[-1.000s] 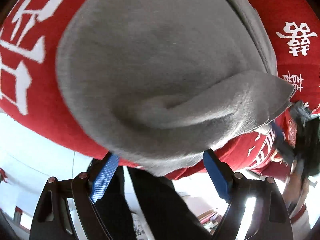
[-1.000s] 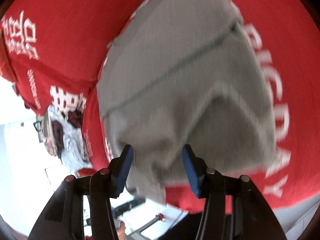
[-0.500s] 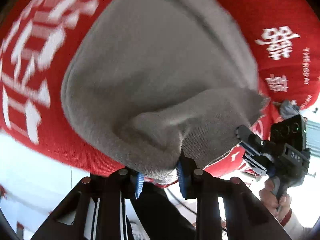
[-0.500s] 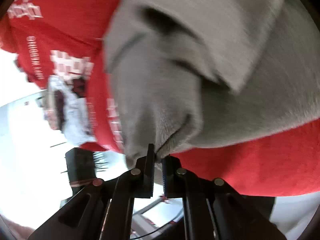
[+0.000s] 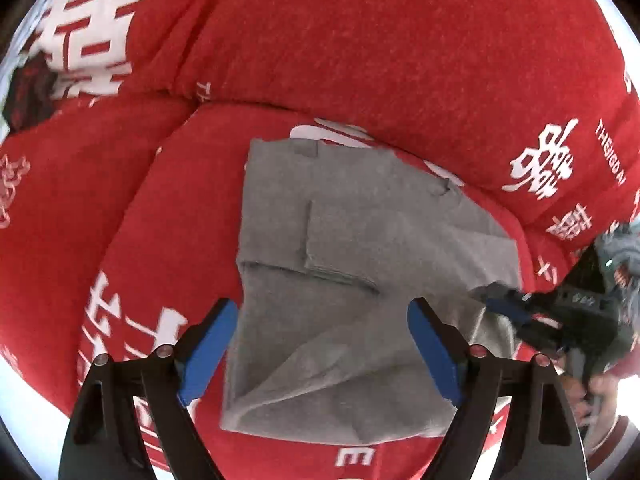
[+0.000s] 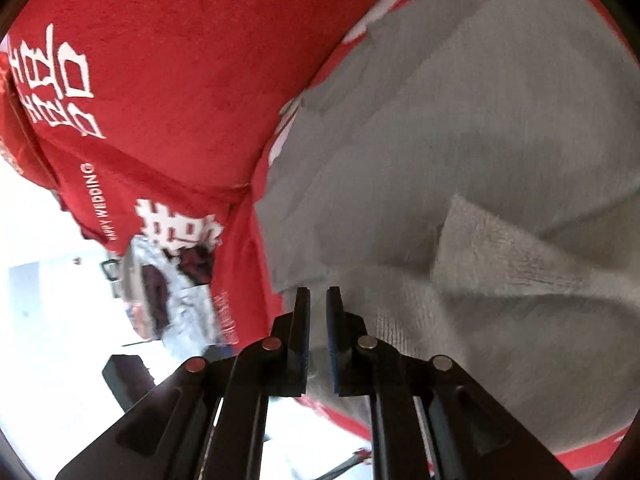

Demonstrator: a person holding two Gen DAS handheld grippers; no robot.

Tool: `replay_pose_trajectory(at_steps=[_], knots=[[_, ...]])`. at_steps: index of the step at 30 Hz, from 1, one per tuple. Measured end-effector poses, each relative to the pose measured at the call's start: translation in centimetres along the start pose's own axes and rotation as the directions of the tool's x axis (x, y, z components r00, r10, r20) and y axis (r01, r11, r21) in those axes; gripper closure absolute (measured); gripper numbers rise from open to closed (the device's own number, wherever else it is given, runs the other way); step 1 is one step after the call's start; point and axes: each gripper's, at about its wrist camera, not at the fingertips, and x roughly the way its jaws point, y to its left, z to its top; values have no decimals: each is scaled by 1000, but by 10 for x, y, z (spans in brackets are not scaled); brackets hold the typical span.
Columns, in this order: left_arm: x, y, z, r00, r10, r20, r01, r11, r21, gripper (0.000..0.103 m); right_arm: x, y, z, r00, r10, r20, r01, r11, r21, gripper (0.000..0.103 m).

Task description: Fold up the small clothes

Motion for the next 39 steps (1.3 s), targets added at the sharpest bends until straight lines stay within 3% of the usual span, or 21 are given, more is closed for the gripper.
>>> replay_pose_trajectory(at_steps=[1, 2, 3, 7, 10, 13, 16, 19, 20, 21, 22, 23, 25, 27, 30, 32, 33, 36, 37, 38, 39], knots=[[3, -3, 1, 1000, 9, -8, -9, 1000, 16, 16, -6, 1, 2, 1000, -25, 10, 25, 999, -23, 73], [5, -2, 1, 1000, 13, -21, -13, 999, 34, 16, -11, -1, 2, 999, -41, 16, 41, 998, -37, 54], [8, -1, -2, 999, 21, -43, -18, 998, 63, 16, -18, -1, 2, 997, -71, 25, 72, 996, -59, 47], [28, -10, -20, 990, 72, -123, -50, 984, 174, 16, -39, -8, 0, 969, -241, 61, 248, 957, -150, 47], [43, -29, -34, 983, 121, -135, -73, 948, 311, 16, -47, -16, -6, 895, -431, 113, 445, 858, -256, 47], [62, -61, -45, 975, 199, -94, -126, 853, 507, 16, -45, -30, -7, 857, -505, 97, 509, 808, -296, 47], [85, -88, -50, 961, 274, -44, -184, 746, 640, 16, -44, -37, -5, 852, -516, 88, 516, 798, -310, 47], [104, -102, -47, 947, 321, -10, -226, 688, 689, 16, -40, -36, 2, 843, -528, 102, 529, 781, -332, 47], [111, -105, -45, 936, 351, 22, -264, 659, 704, 16, -37, -34, 3, 842, -529, 102, 529, 777, -342, 47], [114, -105, -43, 928, 369, 42, -290, 648, 704, 16, -35, -33, 5, 841, -531, 102, 529, 772, -352, 47], [116, -103, -39, 925, 377, 46, -302, 656, 692, 16, -34, -31, 7, 838, -535, 104, 533, 765, -363, 47], [116, -99, -33, 927, 375, 28, -298, 687, 662, 16, -31, -30, 10, 833, -543, 108, 538, 749, -386, 47], [114, -84, -17, 936, 349, -44, -268, 788, 554, 16, -28, -28, 13, 831, -547, 104, 536, 737, -411, 47], [113, -69, -7, 944, 314, -96, -239, 857, 456, 16, -23, -30, 17, 833, -546, 89, 528, 735, -425, 47], [115, -47, 2, 957, 225, -185, -161, 937, 309, 16, -19, -27, 17, 835, -542, 91, 520, 725, -451, 49], [115, -41, 4, 962, 169, -215, -114, 962, 249, 16, -16, -23, 16, 847, -525, 89, 499, 724, -477, 52], [114, -40, 4, 964, 156, -217, -101, 964, 247, 17, -13, -20, 13, 840, -534, 92, 504, 708, -495, 52], [115, -48, 2, 967, 129, -219, -63, 956, 286, 48, -6, -15, 8, 808, -576, 121, 547, 659, -516, 54], [116, -49, 4, 967, 111, -228, -40, 955, 295, 74, -6, -15, 8, 802, -583, 130, 558, 653, -511, 57], [117, -50, 5, 966, 86, -244, -10, 955, 297, 92, -6, -15, 8, 792, -594, 139, 575, 651, -495, 72], [115, -50, 8, 966, 79, -247, -2, 955, 298, 92, -8, -15, 8, 794, -592, 138, 577, 663, -477, 97]])
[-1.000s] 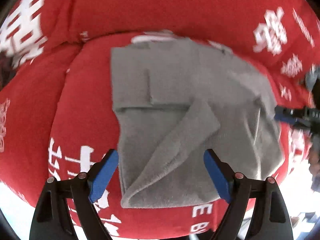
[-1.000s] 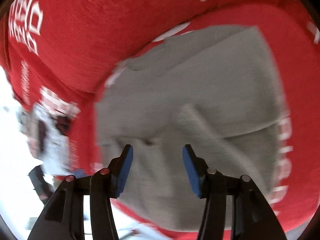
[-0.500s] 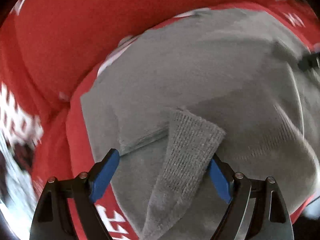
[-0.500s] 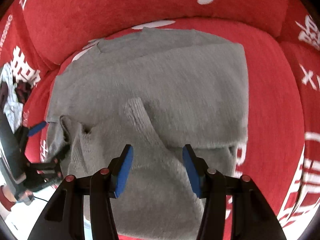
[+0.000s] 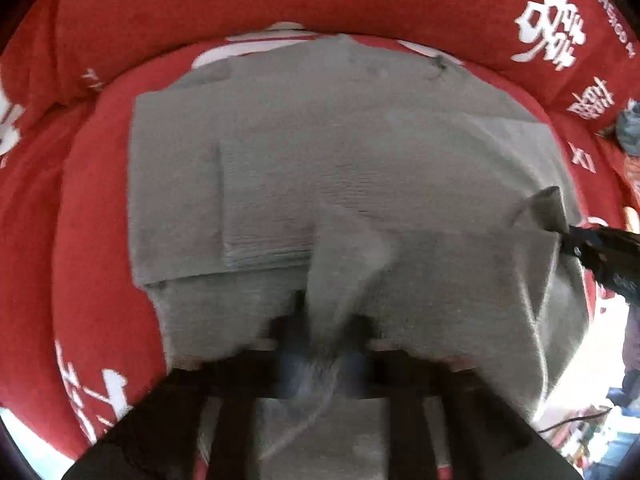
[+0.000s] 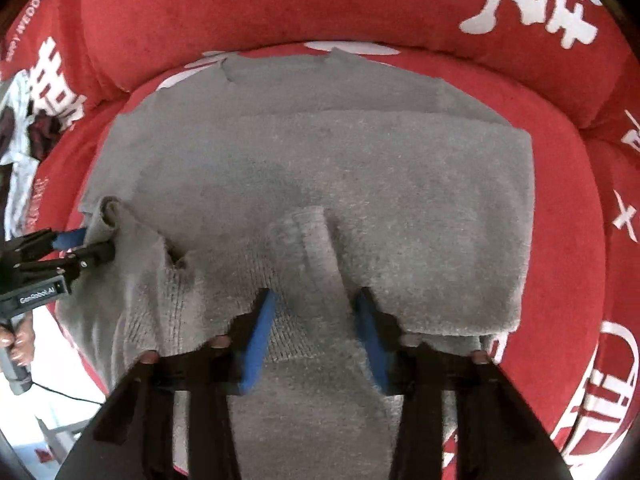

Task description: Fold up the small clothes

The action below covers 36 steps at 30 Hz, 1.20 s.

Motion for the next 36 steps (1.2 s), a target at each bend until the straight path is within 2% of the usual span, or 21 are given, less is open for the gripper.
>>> replay_pose_trajectory(at_steps=[5, 9, 10, 14, 17, 21, 24, 29, 36], knots=[[-41, 21, -3, 993, -88, 78, 92, 994, -52, 92, -31, 10, -13, 995, -51, 83, 48, 998, 42, 97], [-77, 40, 1, 983, -131, 130, 143, 986, -90, 92, -73, 10, -19, 980, -109, 165, 98, 992, 74, 97], [-85, 43, 4, 980, -132, 148, 147, 985, -95, 95, -84, 8, -17, 975, -117, 187, 102, 991, 84, 97], [-108, 50, 25, 962, -153, 225, 183, 975, -123, 95, -116, -1, 4, 953, -149, 264, 127, 987, 100, 97], [-110, 54, 54, 950, -143, 278, 183, 975, -123, 95, -123, -8, 32, 940, -161, 302, 143, 986, 80, 97], [-93, 51, 87, 948, -128, 293, 168, 979, -116, 95, -109, -14, 69, 931, -175, 320, 171, 984, 40, 97], [-74, 50, 108, 952, -92, 293, 132, 984, -122, 95, -87, -25, 94, 938, -170, 302, 167, 985, 37, 97], [-27, 63, 137, 967, -25, 253, 76, 978, -196, 95, -41, -45, 114, 959, -159, 234, 147, 987, 70, 97], [33, 65, 152, 985, 48, 163, -13, 978, -210, 95, 29, -71, 120, 977, -175, 119, 158, 978, 135, 97]])
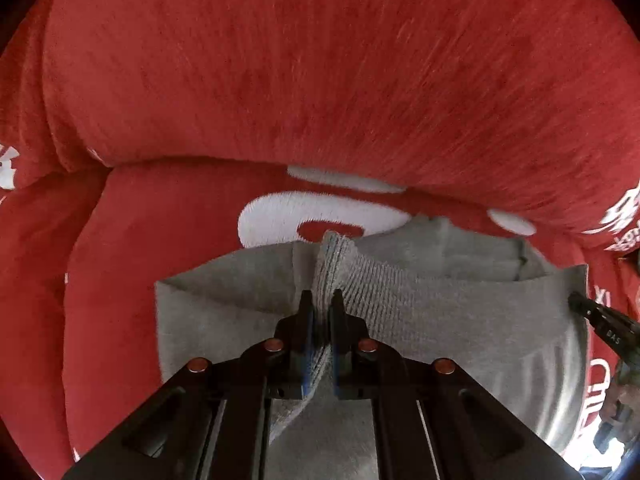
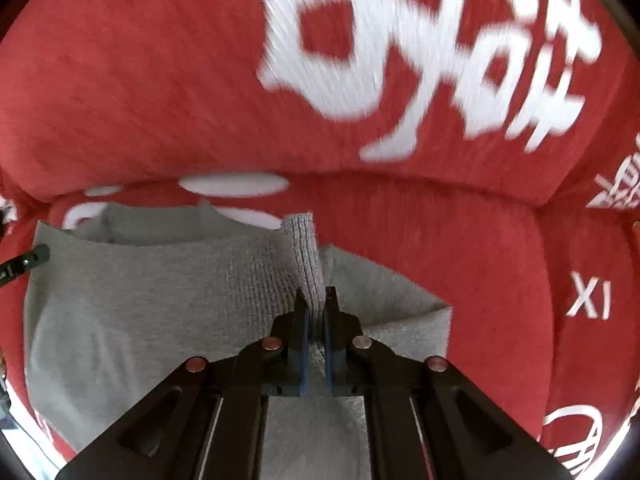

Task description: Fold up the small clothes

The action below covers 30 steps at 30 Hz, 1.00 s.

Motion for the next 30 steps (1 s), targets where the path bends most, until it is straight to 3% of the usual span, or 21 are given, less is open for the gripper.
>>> replay_pose_trajectory(at_steps=[4, 6, 8, 9, 11, 13, 17, 22, 24, 28, 30], knots=[[8, 3, 4, 999, 42, -5, -42, 999, -28, 94, 5, -4, -2, 1000, -4, 9, 4, 999, 36, 96], [4, 8, 6, 998, 66, -6, -66, 996, -61, 81, 3, -10, -2, 1000, -17, 5, 17, 998, 55, 90], [-6, 12, 5, 991, 135, 16, -133, 989, -59, 53, 1, -18, -3, 1000, -20, -9, 21, 996, 84, 85], [-12, 13, 4, 987, 159, 28, -157, 986, -56, 47, -2, -25, -4, 1000, -22, -17, 23, 994, 106, 85], [-27, 19, -2, 987, 159, 36, -157, 986, -48, 46, -10, -38, -10, 1000, -1, -27, 5, 988, 155, 83], [-39, 25, -11, 992, 123, 23, -122, 991, -55, 46, -18, -48, -19, 999, -1, -32, 8, 980, 201, 81], [-61, 31, -40, 999, 48, -11, -49, 996, -77, 46, -39, -68, -56, 997, 75, -31, -62, 947, 316, 81], [-74, 13, -79, 995, -91, -34, 89, 994, -59, 46, -75, -48, -102, 989, 146, 26, -147, 944, 295, 82], [-70, 6, -92, 991, -123, -58, 120, 991, -51, 46, -76, -29, -107, 983, 186, 5, -181, 946, 268, 83], [-48, 11, -120, 986, -121, -118, 111, 990, -87, 46, -57, -17, -133, 982, 174, -68, -153, 958, 244, 84], [-42, 20, -134, 985, -113, -133, 100, 989, -105, 47, -55, -21, -147, 986, 159, -50, -144, 963, 228, 90]])
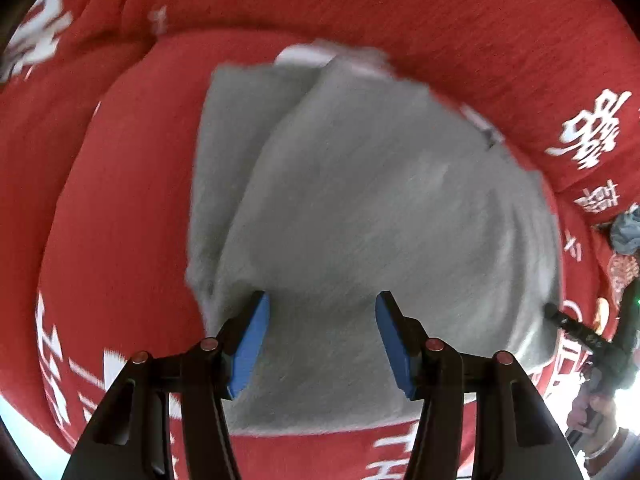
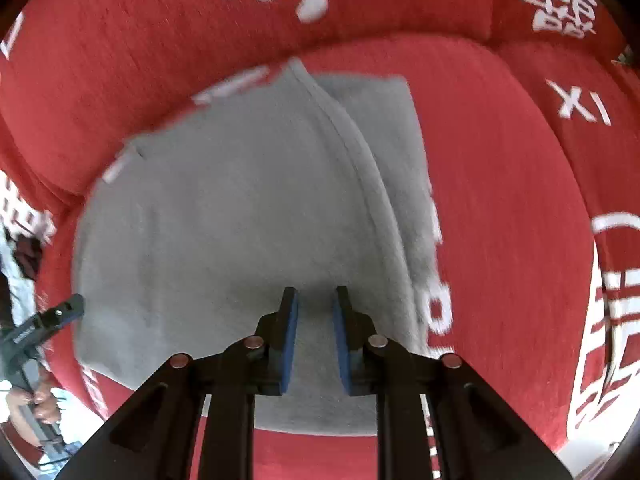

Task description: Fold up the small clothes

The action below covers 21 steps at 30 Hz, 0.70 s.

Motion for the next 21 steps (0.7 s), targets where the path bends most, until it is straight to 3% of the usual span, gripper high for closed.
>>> replay_pose_trajectory(at_steps=[4, 9, 11, 13, 16, 17, 18, 19, 21], knots=[[-8, 11, -15, 1000, -29, 9, 28, 1000, 5, 47, -6, -8, -17, 998, -58, -16, 57, 997, -44, 91], [-23, 19, -26, 999, -34, -13, 33, 999, -41, 47, -19, -20, -30, 997, -52, -54, 53, 999, 8, 92], [-31, 24, -33, 999, -34, -16, 32, 996, -82, 47, -22, -23, -35, 997, -32, -66, 35, 999, 40, 87], [-34, 27, -38, 999, -41, -19, 38, 993, -115, 46, -27, -25, -44, 997, 21, -77, -14, 996, 86, 87], [-35, 39, -45, 996, -78, -32, 71, 980, -186, 46, -30, -32, -61, 987, 132, -96, -111, 974, 199, 68], [-36, 45, -48, 995, -91, -35, 81, 974, -214, 46, -30, -37, -68, 980, 177, -94, -147, 954, 260, 60], [-35, 51, -50, 995, -98, -38, 85, 966, -245, 45, -30, -40, -75, 976, 199, -90, -164, 940, 300, 59], [-34, 56, -51, 994, -99, -42, 84, 958, -274, 35, -29, -47, -81, 970, 229, -80, -187, 915, 358, 59], [-32, 71, -57, 991, -130, -35, 110, 928, -356, 32, -25, -57, -87, 960, 276, -48, -226, 866, 447, 59]])
